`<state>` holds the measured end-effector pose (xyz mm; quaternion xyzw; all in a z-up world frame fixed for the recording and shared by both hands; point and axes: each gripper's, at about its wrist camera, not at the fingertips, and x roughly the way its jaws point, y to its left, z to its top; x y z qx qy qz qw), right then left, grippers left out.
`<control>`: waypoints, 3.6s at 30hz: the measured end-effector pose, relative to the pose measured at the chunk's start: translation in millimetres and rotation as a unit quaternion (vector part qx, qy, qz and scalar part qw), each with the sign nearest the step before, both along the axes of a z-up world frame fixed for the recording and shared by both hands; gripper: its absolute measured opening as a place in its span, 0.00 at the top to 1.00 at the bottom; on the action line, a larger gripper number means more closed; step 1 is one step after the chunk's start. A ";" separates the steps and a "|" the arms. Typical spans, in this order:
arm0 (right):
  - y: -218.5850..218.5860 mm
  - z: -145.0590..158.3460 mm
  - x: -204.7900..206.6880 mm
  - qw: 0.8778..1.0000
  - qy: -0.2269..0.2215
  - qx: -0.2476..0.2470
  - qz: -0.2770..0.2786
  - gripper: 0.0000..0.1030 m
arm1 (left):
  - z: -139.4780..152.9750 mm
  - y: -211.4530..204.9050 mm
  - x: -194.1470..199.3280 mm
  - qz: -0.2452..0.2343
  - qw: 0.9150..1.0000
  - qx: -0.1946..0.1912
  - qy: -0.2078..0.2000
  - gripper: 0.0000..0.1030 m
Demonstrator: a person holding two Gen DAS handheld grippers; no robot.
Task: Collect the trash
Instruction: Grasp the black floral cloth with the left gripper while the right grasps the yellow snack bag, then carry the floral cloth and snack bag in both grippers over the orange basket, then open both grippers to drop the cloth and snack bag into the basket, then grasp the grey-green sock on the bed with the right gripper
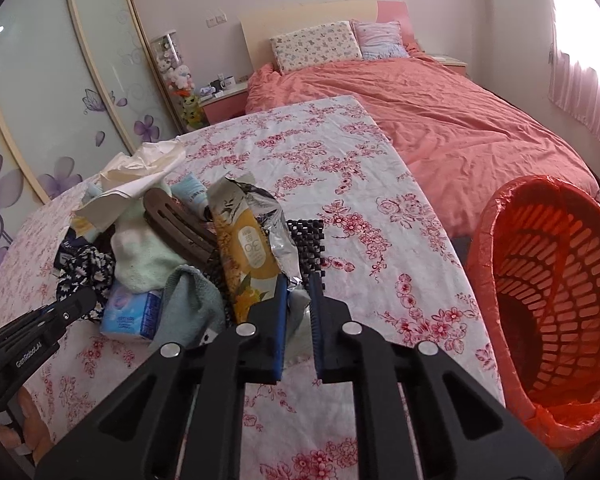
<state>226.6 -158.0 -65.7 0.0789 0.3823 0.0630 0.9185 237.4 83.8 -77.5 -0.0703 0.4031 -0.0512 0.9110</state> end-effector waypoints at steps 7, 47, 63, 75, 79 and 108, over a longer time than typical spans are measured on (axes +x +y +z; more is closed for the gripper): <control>4.7 11.7 -11.9 0.999 -0.031 -0.005 0.010 0.91 | 15.0 6.2 -13.0 -0.001 1.000 -0.001 -0.017 0.91; -152.5 52.8 -102.4 0.966 -0.151 -0.014 -0.210 0.92 | 95.2 -209.8 -61.3 -0.215 0.973 -0.044 -0.071 0.91; -210.8 20.3 -83.9 0.957 -0.123 0.041 -0.258 0.91 | 43.3 -326.9 -6.4 -0.291 0.956 -0.033 -0.024 0.84; -211.1 11.7 -82.4 0.963 -0.086 0.037 -0.254 0.50 | 19.6 -289.3 14.3 -0.232 0.973 0.009 -0.014 0.42; -208.4 17.6 -82.3 0.964 -0.083 0.018 -0.252 0.48 | 20.7 -263.9 2.6 -0.210 0.977 0.035 -0.026 0.35; 36.2 9.6 -29.8 0.999 -0.015 -0.006 0.032 0.44 | 17.0 52.5 -20.7 0.080 0.994 0.078 -0.020 0.23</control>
